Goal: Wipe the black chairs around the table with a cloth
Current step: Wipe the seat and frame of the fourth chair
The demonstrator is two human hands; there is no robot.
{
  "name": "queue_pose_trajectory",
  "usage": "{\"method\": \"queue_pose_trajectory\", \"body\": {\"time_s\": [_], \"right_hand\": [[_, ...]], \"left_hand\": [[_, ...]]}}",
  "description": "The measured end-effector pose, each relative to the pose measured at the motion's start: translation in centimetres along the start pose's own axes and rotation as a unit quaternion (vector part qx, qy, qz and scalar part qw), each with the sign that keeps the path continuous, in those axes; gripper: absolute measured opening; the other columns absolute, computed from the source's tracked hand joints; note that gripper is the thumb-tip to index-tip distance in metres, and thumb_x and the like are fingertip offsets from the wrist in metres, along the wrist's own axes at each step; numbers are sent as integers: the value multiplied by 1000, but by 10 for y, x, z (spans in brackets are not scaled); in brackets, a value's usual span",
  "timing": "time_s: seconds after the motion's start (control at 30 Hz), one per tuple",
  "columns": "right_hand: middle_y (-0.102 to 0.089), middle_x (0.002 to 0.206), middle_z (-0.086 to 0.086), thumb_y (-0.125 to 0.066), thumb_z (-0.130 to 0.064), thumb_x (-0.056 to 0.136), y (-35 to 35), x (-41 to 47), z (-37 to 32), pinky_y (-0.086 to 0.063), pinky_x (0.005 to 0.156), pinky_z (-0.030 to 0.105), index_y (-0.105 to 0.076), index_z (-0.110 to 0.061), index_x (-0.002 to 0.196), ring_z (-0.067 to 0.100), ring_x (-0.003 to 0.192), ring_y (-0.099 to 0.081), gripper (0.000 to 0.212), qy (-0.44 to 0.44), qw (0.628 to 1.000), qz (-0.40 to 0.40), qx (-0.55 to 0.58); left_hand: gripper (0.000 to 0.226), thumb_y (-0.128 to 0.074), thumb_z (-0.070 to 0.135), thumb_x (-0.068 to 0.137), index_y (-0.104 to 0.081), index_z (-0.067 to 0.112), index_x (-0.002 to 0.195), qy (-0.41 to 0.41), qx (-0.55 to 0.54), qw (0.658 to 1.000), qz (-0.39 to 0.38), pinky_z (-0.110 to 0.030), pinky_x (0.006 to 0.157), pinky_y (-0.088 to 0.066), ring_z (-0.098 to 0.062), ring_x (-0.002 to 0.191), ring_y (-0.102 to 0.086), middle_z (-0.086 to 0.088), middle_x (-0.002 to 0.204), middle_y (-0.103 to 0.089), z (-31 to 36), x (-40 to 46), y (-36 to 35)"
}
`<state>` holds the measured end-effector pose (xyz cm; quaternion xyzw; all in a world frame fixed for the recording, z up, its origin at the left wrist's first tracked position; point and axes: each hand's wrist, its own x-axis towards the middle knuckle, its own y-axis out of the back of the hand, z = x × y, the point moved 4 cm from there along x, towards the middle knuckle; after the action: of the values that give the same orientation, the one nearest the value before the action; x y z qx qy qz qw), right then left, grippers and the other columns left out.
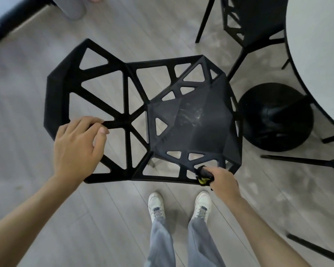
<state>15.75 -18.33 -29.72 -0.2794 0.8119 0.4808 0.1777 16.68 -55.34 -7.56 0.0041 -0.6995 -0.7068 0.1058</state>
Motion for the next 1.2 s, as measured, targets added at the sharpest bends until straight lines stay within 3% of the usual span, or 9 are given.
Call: {"method": "queue_pose_trajectory", "body": {"time_s": [0.17, 0.37, 0.47, 0.57, 0.77, 0.87, 0.97, 1.07, 1.2], "right_hand": [[-73, 93, 1, -66, -8, 84, -12, 42, -41, -53, 72, 38, -74, -26, 100, 32, 96, -68, 25, 38, 999, 21, -32], [-71, 92, -8, -66, 0, 78, -26, 39, -54, -38, 60, 24, -74, -28, 101, 21, 95, -63, 37, 110, 994, 15, 0], [-74, 98, -3, -66, -10, 87, -34, 57, -66, -56, 69, 38, -73, -32, 113, 28, 96, -67, 34, 68, 998, 8, 18], [-75, 94, 0, -71, -22, 91, -37, 66, -71, -48, 66, 33, -73, -37, 119, 31, 93, -68, 31, 6, 999, 14, 36], [-68, 75, -4, -71, -32, 87, -4, 21, -80, -37, 59, 31, -72, -35, 94, 27, 80, -65, 8, 86, 994, -60, -4], [-67, 71, -8, -76, -42, 85, 11, 9, -85, -40, 58, 34, -73, -34, 91, 19, 74, -62, 11, 124, 989, -84, 1], [-67, 73, -12, -76, -33, 89, 7, 13, -82, -40, 63, 26, -73, -33, 93, 16, 75, -60, 5, 112, 988, -106, 1], [-70, 83, -6, -68, -17, 87, -14, 34, -76, -49, 62, 35, -74, -31, 97, 26, 86, -67, 19, 88, 994, -71, -11], [-67, 108, 5, -68, -11, 91, -32, 66, -78, -52, 79, 38, -70, -33, 127, 32, 101, -65, 42, 17, 1000, -11, -9]], "left_hand": [[43, -38, 26, 106, -77, 11, 93, -4, -23, 1000, 9, -43, 86, -45, -25, 107, -64, -3, 111, -72, -3, 0, -1], [40, -42, 30, 105, -76, 10, 94, -10, -19, 1000, 12, -43, 87, -46, -25, 105, -65, -4, 110, -73, -5, -1, -3], [40, -43, 31, 105, -76, 10, 94, -8, -22, 1000, 13, -43, 88, -47, -25, 105, -65, -4, 111, -73, -6, -2, -3], [39, -45, 30, 104, -76, 11, 92, -4, -20, 1000, 21, -41, 89, -45, -24, 102, -66, -3, 110, -73, -6, -2, -2], [37, -48, 32, 103, -76, 11, 92, 12, -24, 1000, 11, -37, 83, -49, -22, 99, -68, -2, 108, -74, -3, -2, 1], [37, -48, 33, 103, -77, 11, 93, 11, -27, 1000, 6, -36, 83, -49, -21, 98, -68, -2, 108, -74, -3, -1, 2], [37, -48, 33, 102, -77, 12, 91, 11, -27, 1000, 3, -35, 83, -49, -20, 98, -68, -1, 107, -74, -3, 0, 2], [36, -49, 33, 102, -76, 13, 89, 14, -26, 1000, 6, -35, 83, -50, -19, 99, -69, -1, 106, -75, -4, -1, 1], [34, -50, 31, 102, -77, 13, 89, 15, -23, 1000, 12, -31, 79, -50, -18, 95, -70, 1, 105, -75, -5, -1, 0]]}}
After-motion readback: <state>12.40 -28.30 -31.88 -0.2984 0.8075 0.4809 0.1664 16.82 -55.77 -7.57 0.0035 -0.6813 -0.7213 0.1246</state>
